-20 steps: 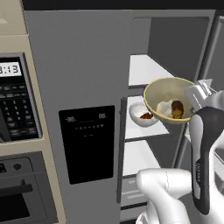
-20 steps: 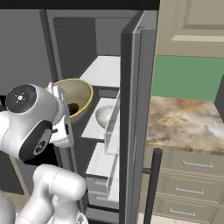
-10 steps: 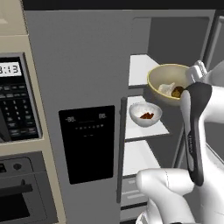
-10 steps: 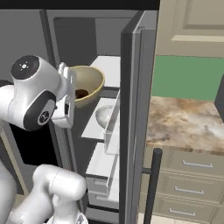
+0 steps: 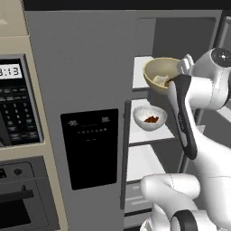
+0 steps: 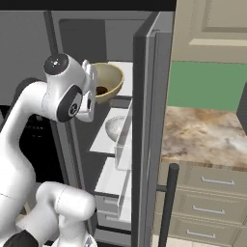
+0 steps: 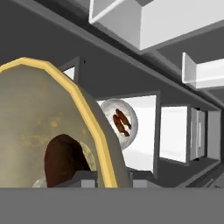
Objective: Place the bowl with the garlic and sweet potato on the top shelf of the fridge. Place the bowl with the chicken drumsticks on the second highest shelf of the fridge.
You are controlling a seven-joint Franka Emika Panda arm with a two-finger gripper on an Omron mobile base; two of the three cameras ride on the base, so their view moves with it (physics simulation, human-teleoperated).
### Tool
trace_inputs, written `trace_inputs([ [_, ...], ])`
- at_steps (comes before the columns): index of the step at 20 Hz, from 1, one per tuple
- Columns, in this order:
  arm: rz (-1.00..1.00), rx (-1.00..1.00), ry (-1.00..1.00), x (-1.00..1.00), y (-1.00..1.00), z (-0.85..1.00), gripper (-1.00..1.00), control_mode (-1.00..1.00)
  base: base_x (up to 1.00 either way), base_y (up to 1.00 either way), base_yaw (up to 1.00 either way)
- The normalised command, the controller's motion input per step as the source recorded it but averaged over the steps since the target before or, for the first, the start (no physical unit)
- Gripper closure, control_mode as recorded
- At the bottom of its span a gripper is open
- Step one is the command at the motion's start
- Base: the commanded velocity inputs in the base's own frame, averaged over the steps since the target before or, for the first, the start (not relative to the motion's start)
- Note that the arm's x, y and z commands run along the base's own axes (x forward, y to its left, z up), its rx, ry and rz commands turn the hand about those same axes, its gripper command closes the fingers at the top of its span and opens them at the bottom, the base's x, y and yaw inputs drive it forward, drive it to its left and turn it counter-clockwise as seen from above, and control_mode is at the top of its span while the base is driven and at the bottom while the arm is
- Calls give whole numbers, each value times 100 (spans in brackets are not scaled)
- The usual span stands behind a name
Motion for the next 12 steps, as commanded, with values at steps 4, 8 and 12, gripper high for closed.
trace_inputs([
  [4, 0, 14, 7, 96, -26, 0, 100, -100, 0, 0, 0],
  [8, -1, 7, 12, 99, -29, -7, 100, -100, 0, 0, 0],
  [12, -8, 0, 3, 100, -2, -4, 100, -100, 0, 0, 0],
])
